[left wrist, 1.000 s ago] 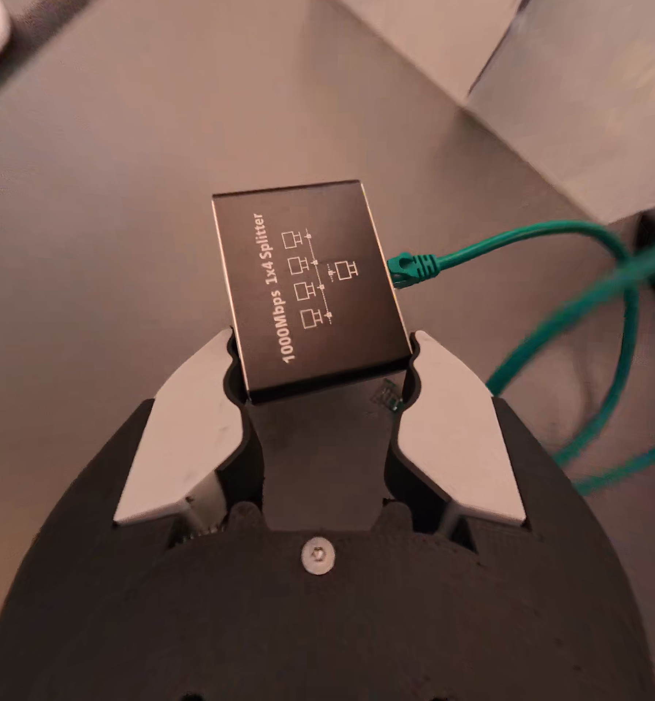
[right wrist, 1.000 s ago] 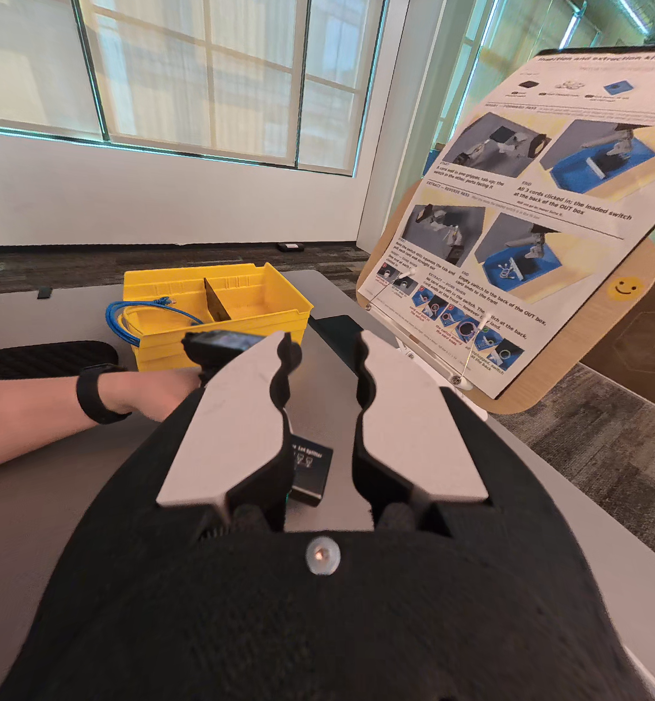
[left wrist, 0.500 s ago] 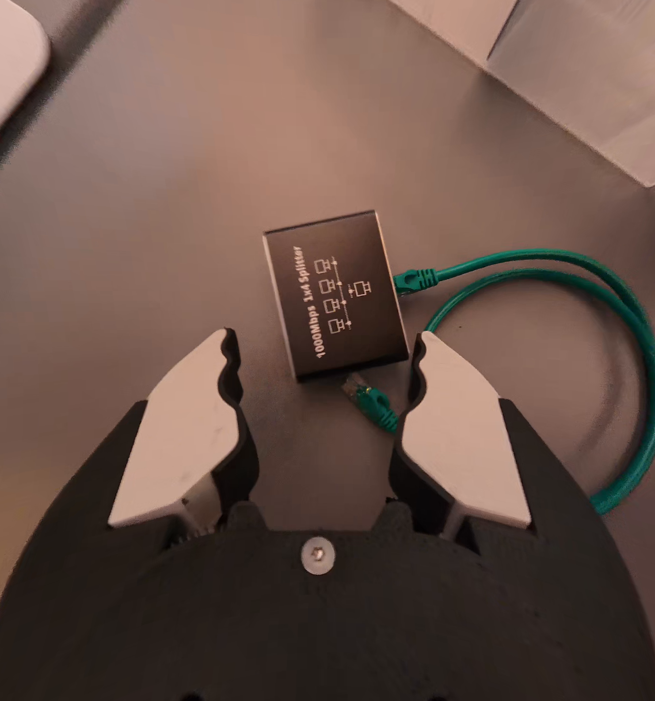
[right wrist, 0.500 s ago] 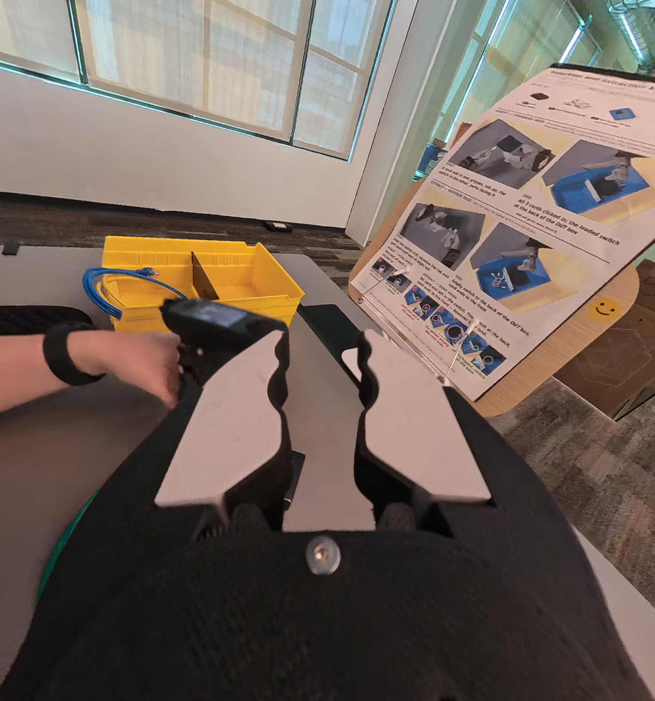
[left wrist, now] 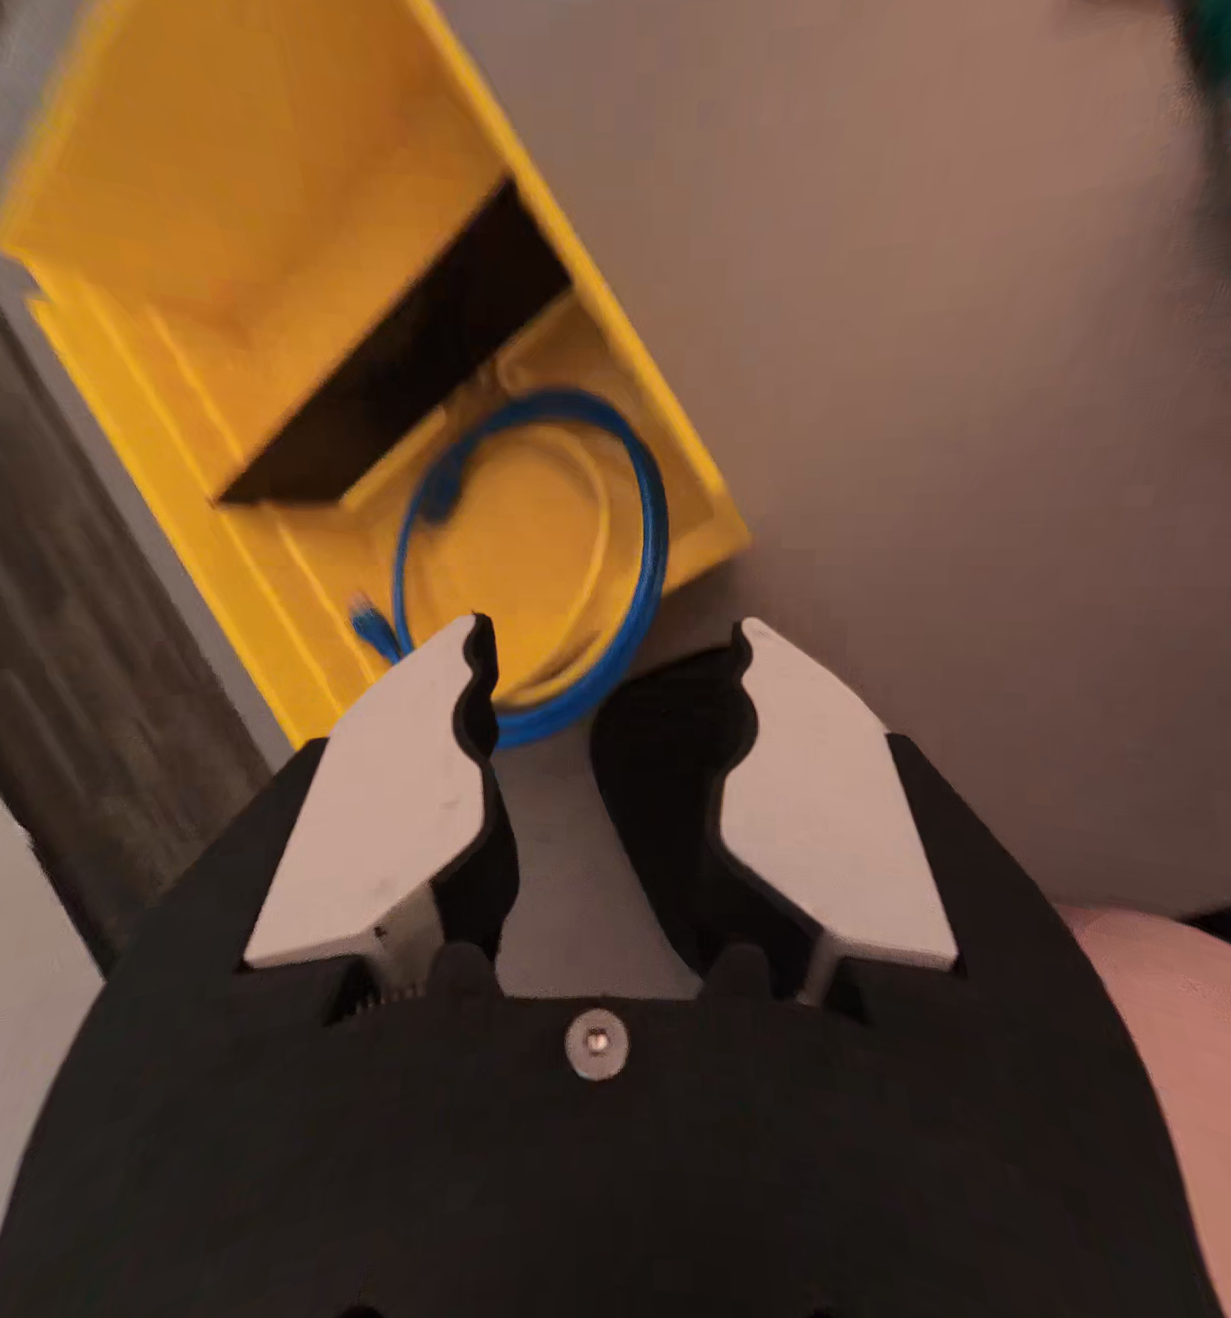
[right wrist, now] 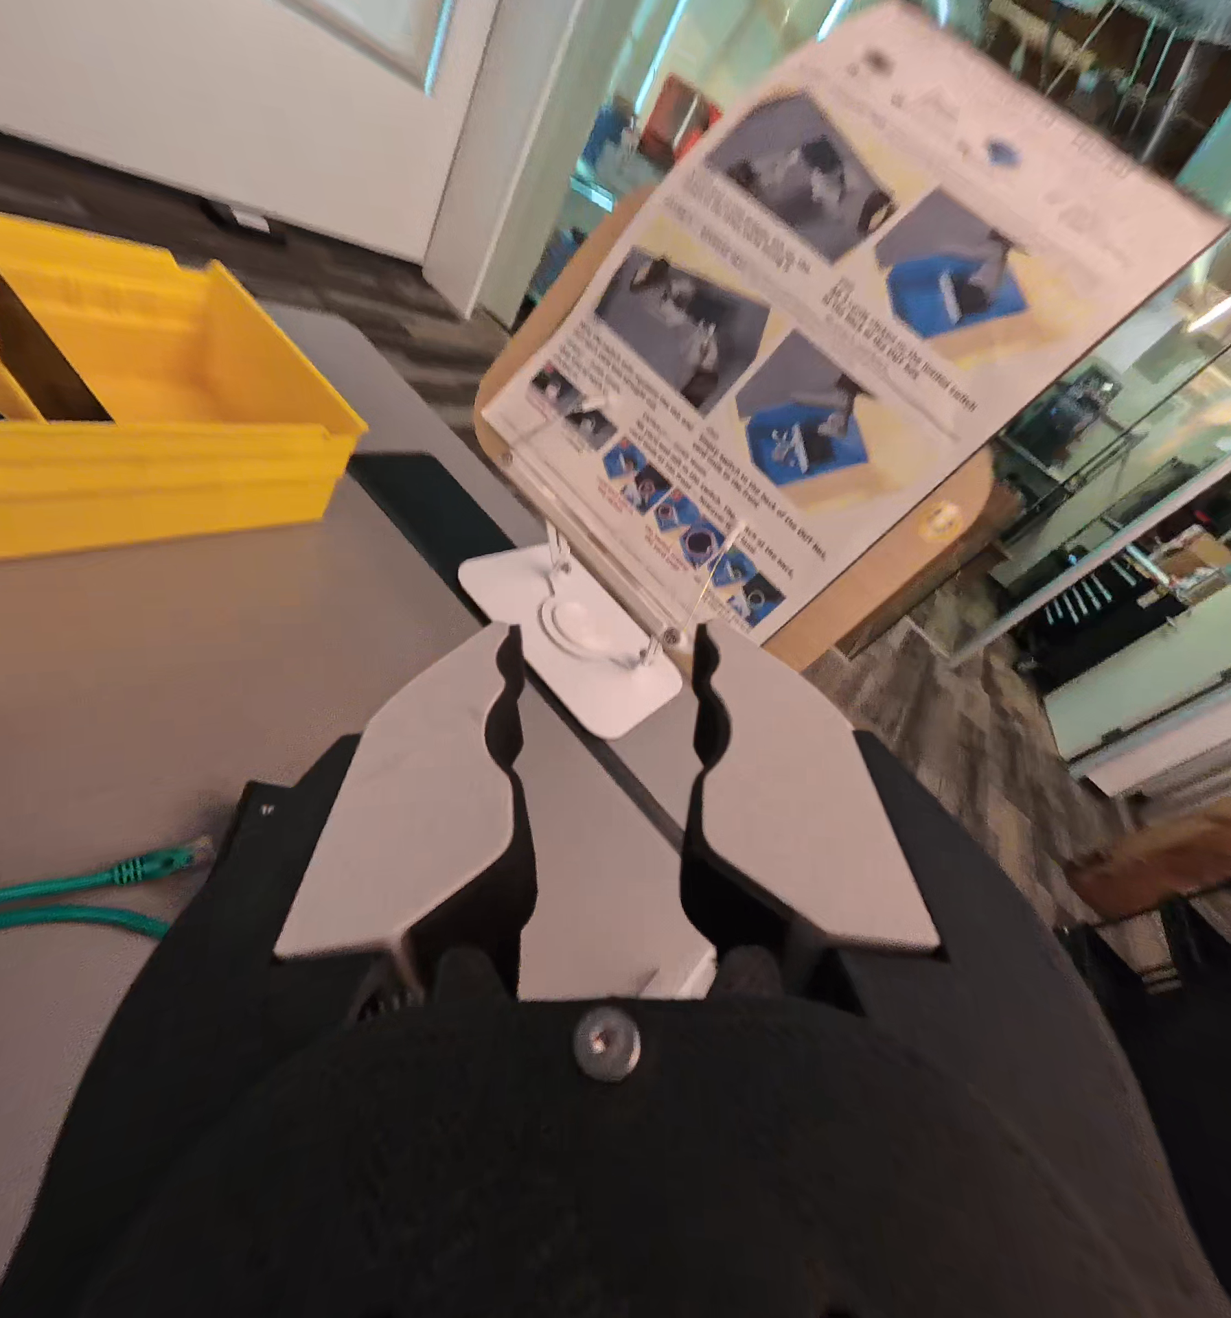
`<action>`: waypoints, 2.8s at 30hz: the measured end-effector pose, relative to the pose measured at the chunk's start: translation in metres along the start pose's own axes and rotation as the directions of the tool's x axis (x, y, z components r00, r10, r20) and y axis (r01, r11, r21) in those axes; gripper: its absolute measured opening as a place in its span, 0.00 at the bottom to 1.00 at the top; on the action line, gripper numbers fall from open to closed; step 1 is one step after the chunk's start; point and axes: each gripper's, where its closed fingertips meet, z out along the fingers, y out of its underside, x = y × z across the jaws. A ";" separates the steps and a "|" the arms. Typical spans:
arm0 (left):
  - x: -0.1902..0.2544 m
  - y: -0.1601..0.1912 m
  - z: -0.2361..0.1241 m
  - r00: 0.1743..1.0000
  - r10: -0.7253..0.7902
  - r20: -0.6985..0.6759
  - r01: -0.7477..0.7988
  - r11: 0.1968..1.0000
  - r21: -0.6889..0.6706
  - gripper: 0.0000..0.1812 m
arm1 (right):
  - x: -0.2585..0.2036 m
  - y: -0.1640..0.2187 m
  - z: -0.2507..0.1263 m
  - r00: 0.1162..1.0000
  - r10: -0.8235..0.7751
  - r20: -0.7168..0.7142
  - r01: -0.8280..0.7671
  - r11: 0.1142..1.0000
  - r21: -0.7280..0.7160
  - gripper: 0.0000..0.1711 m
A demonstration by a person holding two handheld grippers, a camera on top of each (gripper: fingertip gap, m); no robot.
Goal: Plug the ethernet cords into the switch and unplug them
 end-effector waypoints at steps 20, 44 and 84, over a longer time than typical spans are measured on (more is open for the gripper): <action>0.011 0.046 0.080 0.973 -0.010 -0.233 -0.083 0.919 -0.386 0.09 | 0.001 0.067 0.030 0.970 0.240 -0.048 -0.243 0.923 -0.299 0.33; -0.027 -0.056 -0.061 0.942 -0.288 -0.174 0.333 0.874 0.354 0.03 | -0.003 0.071 0.030 0.974 0.227 -0.015 -0.219 0.919 -0.328 0.33; 0.101 -0.152 -0.123 0.736 0.186 -0.651 0.309 0.764 0.567 0.03 | -0.173 -0.053 0.011 0.862 -0.360 0.357 0.209 0.894 0.397 0.01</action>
